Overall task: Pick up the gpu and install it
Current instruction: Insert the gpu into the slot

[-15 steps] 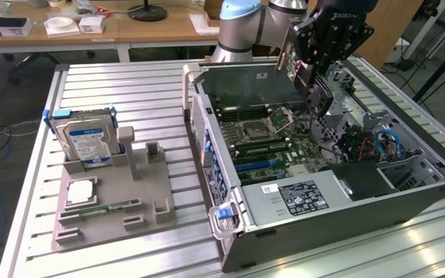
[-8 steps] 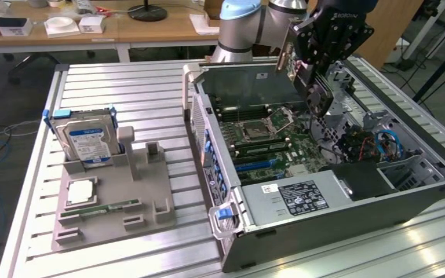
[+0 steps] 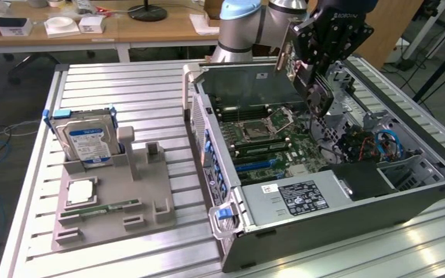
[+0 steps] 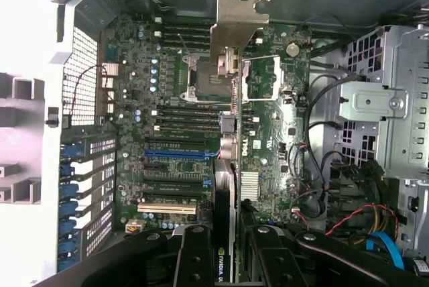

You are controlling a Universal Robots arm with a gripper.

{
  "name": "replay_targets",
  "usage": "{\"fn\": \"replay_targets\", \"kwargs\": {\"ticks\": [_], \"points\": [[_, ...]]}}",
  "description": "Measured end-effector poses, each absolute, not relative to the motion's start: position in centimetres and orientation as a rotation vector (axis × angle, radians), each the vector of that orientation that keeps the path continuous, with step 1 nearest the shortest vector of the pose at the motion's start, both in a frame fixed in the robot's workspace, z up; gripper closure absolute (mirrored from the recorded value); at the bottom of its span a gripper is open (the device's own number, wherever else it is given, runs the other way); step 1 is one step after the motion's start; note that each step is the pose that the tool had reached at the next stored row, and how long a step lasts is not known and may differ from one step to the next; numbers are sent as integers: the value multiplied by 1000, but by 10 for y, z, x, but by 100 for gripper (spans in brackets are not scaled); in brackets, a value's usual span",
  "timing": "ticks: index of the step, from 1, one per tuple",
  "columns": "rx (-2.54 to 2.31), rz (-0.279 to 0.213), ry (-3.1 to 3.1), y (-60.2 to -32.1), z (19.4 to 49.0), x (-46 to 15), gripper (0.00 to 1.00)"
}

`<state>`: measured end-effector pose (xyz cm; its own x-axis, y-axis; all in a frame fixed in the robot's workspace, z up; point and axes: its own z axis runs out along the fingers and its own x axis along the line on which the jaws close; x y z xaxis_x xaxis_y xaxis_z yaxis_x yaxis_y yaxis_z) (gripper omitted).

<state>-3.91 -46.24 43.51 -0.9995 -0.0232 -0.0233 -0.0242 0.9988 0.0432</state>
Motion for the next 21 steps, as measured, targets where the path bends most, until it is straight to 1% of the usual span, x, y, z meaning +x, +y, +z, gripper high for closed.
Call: {"fn": "replay_targets", "kwargs": {"ticks": [13,21], "points": [[-42,68,3118,-462,435,-39,74],[-140,69,3116,-462,435,-39,74]]}}
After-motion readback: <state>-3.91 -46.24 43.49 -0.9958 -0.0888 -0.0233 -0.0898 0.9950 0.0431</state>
